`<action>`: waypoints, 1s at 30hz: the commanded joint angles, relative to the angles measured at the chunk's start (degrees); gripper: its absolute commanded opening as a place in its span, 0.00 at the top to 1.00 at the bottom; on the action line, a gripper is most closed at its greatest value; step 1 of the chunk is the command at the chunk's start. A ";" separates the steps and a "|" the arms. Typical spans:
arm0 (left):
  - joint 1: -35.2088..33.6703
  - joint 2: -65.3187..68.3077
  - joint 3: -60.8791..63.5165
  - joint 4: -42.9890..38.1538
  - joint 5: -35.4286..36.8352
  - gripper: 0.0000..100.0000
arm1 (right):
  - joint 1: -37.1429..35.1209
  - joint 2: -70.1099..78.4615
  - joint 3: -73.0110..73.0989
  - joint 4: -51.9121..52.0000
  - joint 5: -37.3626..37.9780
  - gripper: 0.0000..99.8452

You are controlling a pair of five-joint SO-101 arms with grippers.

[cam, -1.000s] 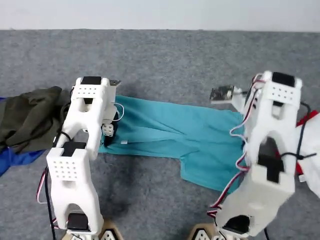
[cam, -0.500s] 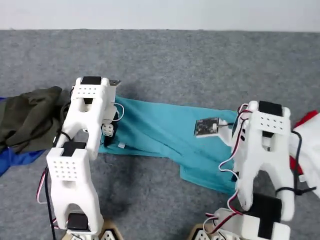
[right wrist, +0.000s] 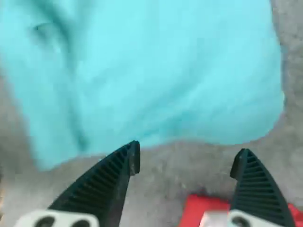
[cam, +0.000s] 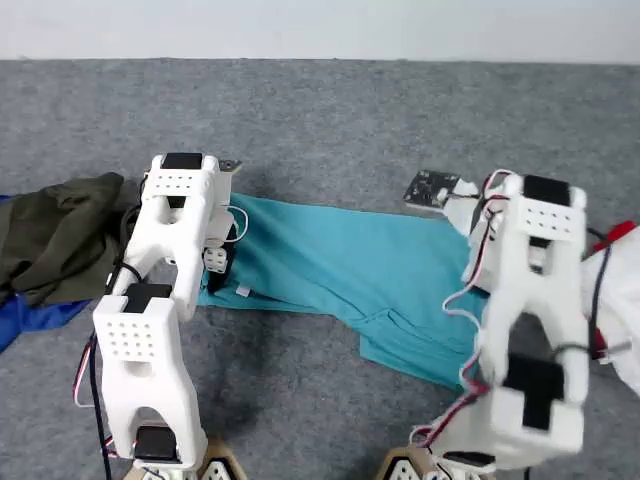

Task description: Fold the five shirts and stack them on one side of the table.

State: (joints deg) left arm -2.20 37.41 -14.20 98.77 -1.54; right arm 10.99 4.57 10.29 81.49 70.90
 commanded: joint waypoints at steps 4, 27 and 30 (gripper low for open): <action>-0.79 -0.44 -1.80 1.85 -0.26 0.99 | -1.10 14.73 -12.40 -2.51 -3.96 0.68; -0.62 -0.44 0.31 1.85 -0.35 0.99 | 1.89 31.25 -42.90 4.79 -6.59 0.99; -0.79 -0.44 0.31 1.85 -0.35 0.99 | 3.21 31.60 -46.51 5.05 -6.59 0.99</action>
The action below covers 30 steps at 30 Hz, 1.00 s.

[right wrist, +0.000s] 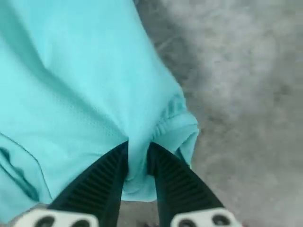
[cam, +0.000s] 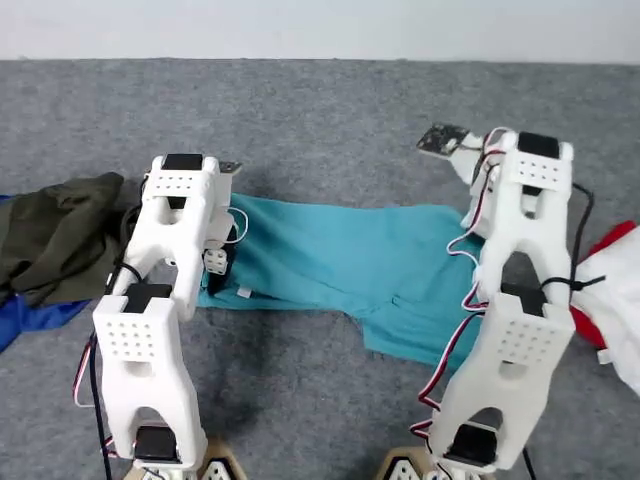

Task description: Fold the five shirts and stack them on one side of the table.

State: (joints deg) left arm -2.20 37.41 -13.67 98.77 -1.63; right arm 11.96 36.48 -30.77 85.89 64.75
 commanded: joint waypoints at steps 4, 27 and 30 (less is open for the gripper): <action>-0.62 -0.44 -0.22 1.85 -0.18 0.99 | 4.26 -0.13 -6.24 -3.47 -0.44 0.99; -1.05 -10.29 -7.87 1.76 -0.18 0.75 | 1.54 -1.54 -11.78 17.45 2.64 0.69; -1.41 -12.66 -8.75 1.85 -0.26 0.75 | 1.80 -4.79 -7.82 17.27 5.01 0.70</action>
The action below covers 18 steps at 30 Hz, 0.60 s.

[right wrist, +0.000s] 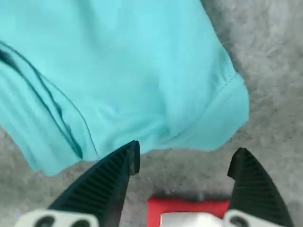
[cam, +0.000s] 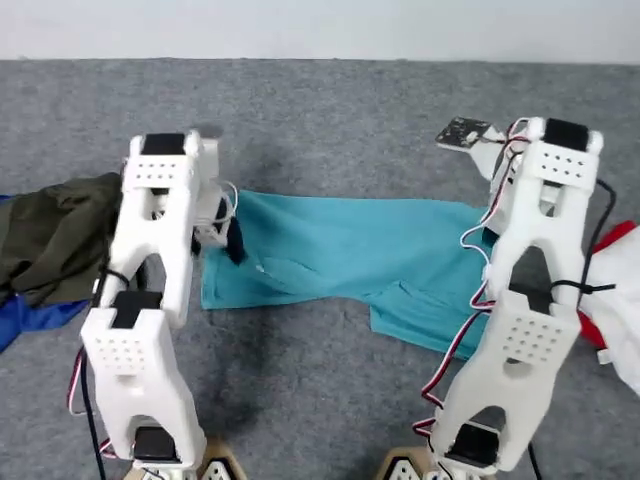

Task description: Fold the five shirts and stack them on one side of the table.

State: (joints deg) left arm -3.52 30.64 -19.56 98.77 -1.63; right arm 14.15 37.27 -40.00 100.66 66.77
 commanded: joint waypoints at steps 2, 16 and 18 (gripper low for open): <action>-0.26 -6.77 -2.68 1.93 -0.26 0.75 | -0.48 -8.66 7.12 2.59 6.15 0.72; -0.35 -16.35 13.85 1.85 -0.35 0.75 | -5.49 -38.90 65.23 -6.55 14.15 0.69; -0.35 -16.97 14.20 1.85 -0.18 0.75 | -5.58 -38.99 68.40 -7.52 14.24 0.68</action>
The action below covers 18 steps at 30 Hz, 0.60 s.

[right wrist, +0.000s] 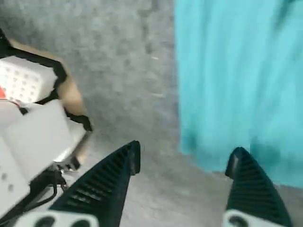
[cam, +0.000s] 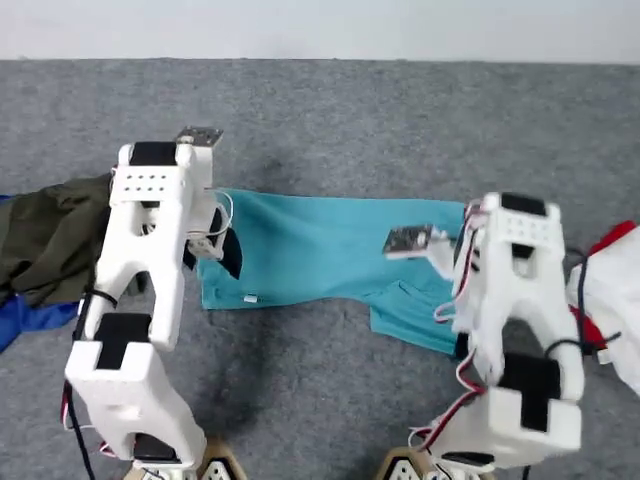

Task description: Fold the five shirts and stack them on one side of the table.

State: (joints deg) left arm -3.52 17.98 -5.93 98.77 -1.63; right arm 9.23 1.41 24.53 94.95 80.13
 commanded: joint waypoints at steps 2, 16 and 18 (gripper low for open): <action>-0.35 -4.84 0.57 1.85 -0.18 0.75 | -0.66 -2.42 5.63 -3.91 0.97 0.68; -0.35 -5.19 0.57 1.85 -0.09 0.75 | -0.22 11.21 4.66 -17.10 0.79 0.75; -0.35 -5.19 0.57 1.85 -0.09 0.75 | -0.22 11.30 2.90 -17.27 0.79 0.84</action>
State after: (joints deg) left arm -3.52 15.96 -5.14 98.77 -1.63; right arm 9.23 9.14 28.84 79.91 80.48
